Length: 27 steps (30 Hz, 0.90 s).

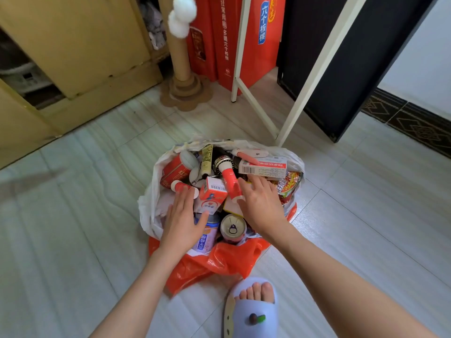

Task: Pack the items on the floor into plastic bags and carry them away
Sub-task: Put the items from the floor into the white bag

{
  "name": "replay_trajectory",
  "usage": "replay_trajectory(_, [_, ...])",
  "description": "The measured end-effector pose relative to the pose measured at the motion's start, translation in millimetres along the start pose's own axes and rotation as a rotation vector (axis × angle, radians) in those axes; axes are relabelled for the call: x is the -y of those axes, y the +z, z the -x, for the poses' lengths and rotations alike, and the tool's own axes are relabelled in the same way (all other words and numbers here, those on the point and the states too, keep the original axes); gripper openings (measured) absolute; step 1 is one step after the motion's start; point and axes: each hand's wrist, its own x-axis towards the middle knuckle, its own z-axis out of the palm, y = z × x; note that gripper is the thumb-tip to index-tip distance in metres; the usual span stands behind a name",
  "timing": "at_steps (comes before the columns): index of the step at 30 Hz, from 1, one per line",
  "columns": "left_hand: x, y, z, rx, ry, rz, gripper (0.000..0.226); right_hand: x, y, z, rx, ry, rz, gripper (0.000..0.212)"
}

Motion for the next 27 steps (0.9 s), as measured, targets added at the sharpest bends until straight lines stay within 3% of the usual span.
replay_trajectory(8, [-97.3, -2.9, 15.6, 0.002, 0.459, -0.185, 0.073, -54.3, -45.7, 77.3, -0.218, 0.104, -0.12, 0.054])
replay_trajectory(17, [-285.9, 27.1, 35.6, 0.097, 1.026, -0.388, 0.064, -199.4, -112.5, 255.1, -0.445, 0.578, -0.082, 0.059])
replay_trajectory(23, [-367.6, 110.0, 93.8, 0.2, 1.485, -0.538, 0.067, -266.7, -77.8, 390.4, -0.478, 0.918, -0.154, 0.059])
replay_trajectory(27, [-390.6, 187.1, 150.2, 0.281, 1.498, -0.516, 0.069, -278.0, -30.2, 462.5, -0.396, 1.145, -0.283, 0.057])
